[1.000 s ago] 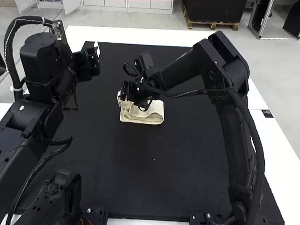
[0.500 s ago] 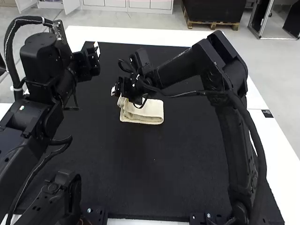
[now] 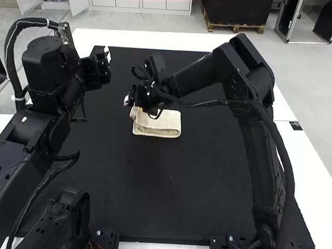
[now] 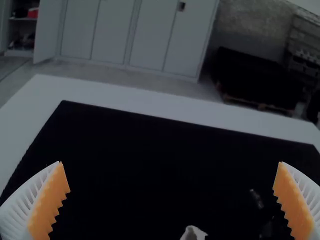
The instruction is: Fold the towel.
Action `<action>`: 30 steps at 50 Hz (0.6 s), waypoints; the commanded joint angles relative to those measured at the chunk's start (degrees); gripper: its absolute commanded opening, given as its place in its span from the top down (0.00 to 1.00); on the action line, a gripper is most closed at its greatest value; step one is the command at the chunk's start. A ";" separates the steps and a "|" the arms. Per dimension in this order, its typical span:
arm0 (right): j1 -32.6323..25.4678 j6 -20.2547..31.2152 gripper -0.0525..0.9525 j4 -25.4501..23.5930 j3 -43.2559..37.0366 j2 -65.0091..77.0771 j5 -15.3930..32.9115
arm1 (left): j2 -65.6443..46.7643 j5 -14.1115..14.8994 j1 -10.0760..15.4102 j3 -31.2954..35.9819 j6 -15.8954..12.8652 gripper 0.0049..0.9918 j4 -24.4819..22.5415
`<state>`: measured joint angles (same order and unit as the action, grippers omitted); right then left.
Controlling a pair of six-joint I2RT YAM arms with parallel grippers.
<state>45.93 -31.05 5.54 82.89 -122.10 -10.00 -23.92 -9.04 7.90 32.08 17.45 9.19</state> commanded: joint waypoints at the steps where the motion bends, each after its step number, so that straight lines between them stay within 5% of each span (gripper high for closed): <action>1: -2.25 0.46 0.09 0.17 -0.71 2.13 1.03 | 0.81 -0.37 0.54 0.18 0.48 0.03 -0.40; 10: -2.07 0.81 0.16 0.00 -0.63 3.36 1.74 | 0.81 -0.37 0.54 0.18 0.48 0.03 -0.40; 23: -2.16 1.78 0.81 -0.09 -2.56 6.09 4.02 | 0.81 -0.37 0.54 0.18 0.48 0.03 -0.40; 30: -2.69 2.13 0.94 0.44 -5.72 8.37 4.20 | 0.81 -0.37 0.54 0.18 0.48 0.03 -0.40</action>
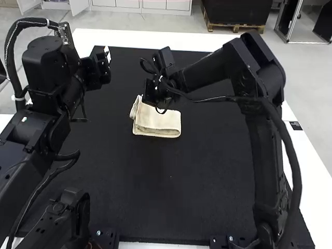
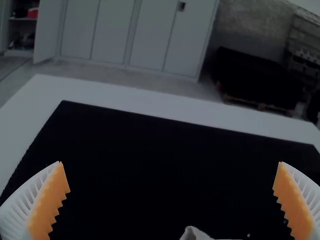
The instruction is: Fold the towel.
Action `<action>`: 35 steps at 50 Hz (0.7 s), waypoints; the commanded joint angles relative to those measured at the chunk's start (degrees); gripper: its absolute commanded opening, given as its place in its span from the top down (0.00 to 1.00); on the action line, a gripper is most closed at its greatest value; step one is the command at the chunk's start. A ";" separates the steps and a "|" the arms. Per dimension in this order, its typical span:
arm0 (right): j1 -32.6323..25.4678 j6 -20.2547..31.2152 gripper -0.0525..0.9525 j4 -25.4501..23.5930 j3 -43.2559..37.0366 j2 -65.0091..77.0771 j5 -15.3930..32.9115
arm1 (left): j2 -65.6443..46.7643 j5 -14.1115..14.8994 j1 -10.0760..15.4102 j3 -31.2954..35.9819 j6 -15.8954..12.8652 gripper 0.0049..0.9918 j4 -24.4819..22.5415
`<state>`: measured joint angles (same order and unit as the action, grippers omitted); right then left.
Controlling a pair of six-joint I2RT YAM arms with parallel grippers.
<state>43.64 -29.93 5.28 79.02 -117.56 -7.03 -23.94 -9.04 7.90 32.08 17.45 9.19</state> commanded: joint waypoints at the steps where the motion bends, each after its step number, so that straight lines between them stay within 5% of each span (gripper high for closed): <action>1: -0.48 1.02 0.94 0.79 -2.30 4.00 1.23 | 0.83 -0.37 0.54 0.18 0.48 0.03 -0.40; 35: -1.63 0.67 0.95 5.27 -4.40 -0.30 -0.36 | 0.83 -0.37 0.54 0.18 0.48 0.03 -0.40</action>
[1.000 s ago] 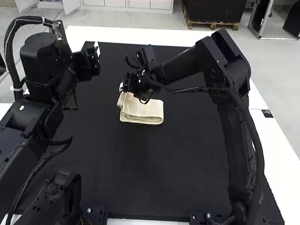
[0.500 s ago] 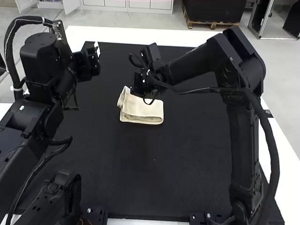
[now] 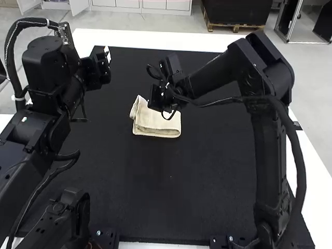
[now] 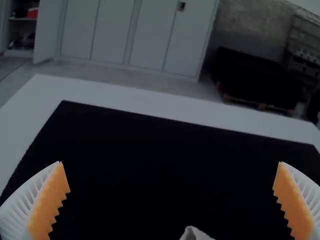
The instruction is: Fold the towel.
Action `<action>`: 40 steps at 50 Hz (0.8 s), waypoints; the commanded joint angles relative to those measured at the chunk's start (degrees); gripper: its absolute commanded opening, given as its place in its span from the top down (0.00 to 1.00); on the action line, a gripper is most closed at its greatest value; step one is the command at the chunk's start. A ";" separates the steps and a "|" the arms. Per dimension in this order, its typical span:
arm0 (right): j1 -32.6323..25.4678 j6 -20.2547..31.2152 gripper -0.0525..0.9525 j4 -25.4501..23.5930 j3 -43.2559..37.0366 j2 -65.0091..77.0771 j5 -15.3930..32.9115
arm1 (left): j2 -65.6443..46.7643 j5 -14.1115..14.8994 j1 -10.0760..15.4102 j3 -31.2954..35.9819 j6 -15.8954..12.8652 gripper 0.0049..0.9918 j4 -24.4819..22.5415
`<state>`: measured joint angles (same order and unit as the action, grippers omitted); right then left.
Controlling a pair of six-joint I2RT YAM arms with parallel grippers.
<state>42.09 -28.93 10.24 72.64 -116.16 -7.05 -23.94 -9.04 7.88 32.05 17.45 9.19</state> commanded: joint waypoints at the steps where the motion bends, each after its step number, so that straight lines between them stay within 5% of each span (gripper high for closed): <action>1: 0.01 -0.34 0.95 0.31 2.07 -1.97 -0.33 | 0.83 -0.37 0.56 0.20 0.48 0.03 -0.40; 40: 3.00 -1.13 0.95 0.31 8.48 -7.85 -0.42 | 0.83 -0.45 1.09 0.20 0.48 0.03 -0.23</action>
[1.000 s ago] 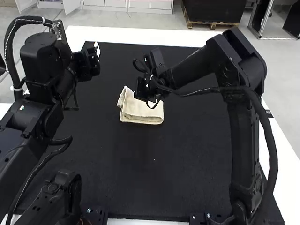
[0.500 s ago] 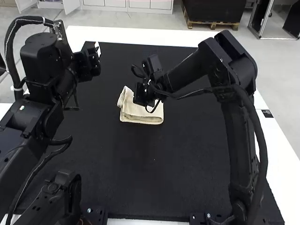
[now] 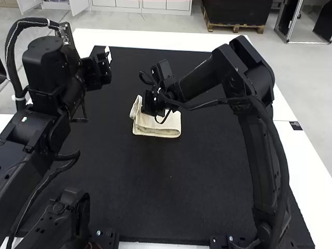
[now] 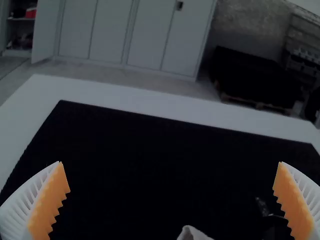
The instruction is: Fold the towel.
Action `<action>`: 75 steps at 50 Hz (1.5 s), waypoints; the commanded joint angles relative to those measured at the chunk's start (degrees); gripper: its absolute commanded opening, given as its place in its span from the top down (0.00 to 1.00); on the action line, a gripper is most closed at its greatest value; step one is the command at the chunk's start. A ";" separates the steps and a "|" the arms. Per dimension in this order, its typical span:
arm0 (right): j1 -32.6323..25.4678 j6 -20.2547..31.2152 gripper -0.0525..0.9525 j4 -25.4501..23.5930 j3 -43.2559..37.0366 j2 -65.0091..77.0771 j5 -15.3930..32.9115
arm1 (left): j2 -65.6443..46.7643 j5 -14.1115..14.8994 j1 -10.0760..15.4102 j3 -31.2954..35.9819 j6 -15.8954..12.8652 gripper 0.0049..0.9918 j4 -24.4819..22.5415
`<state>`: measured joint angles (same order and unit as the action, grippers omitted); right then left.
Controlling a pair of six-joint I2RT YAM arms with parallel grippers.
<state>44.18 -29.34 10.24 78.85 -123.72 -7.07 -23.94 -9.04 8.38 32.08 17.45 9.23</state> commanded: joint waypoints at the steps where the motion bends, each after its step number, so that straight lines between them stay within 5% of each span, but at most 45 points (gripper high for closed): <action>1: 1.08 -0.72 0.95 0.31 2.45 -0.29 -0.40 | 0.83 -0.45 0.58 0.18 0.48 0.03 -0.27; 75: 2.22 -1.16 0.95 -0.40 8.60 -13.12 -4.71 | 1.27 -0.45 0.85 0.09 0.48 0.03 0.70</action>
<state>46.00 -30.28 10.26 86.50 -134.61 -11.22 -23.92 -9.04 8.64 32.08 17.45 10.09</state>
